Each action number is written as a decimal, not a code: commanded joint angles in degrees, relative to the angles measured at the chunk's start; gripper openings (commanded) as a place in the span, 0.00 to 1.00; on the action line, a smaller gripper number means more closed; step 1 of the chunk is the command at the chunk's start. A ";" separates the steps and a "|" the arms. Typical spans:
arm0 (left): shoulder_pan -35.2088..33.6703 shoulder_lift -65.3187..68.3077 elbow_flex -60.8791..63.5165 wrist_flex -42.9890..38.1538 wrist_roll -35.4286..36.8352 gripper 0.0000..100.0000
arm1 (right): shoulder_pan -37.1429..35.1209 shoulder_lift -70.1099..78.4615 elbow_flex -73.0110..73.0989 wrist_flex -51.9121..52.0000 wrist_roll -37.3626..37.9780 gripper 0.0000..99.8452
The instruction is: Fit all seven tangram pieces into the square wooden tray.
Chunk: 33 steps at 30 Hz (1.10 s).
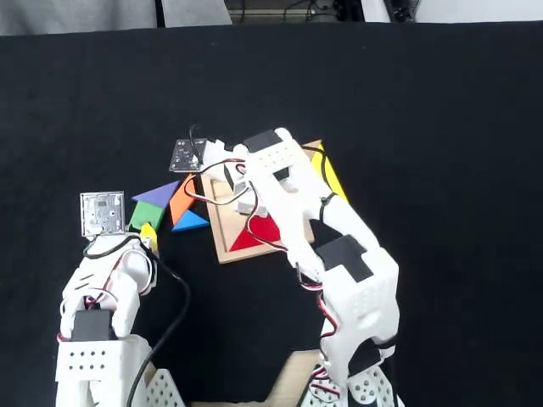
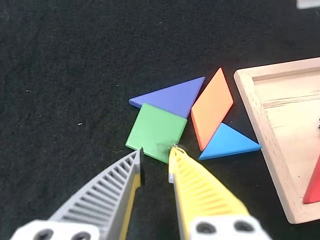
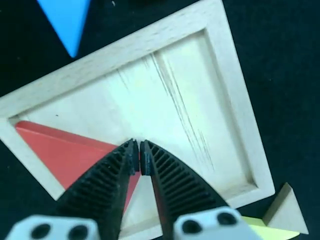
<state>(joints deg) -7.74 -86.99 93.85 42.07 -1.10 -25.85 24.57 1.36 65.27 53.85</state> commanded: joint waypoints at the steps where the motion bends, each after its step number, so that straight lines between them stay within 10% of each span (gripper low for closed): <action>1: 0.75 -0.70 -0.57 -0.88 -0.62 0.11 | 0.97 -2.51 -3.21 0.26 -0.79 0.01; 14: 0.75 -0.70 -0.57 -0.88 -0.62 0.11 | 10.02 -19.82 -0.40 8.62 -0.97 0.01; 24: 0.75 -0.70 -0.48 -0.88 -0.62 0.11 | 20.48 -28.62 18.77 -6.68 -0.97 0.01; 33: 0.75 -0.70 -0.22 -0.97 -0.62 0.11 | 21.01 -24.66 21.67 -17.05 -16.88 0.02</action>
<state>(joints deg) -7.74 -86.99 93.85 42.07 -1.10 -5.71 -0.92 25.01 50.33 42.51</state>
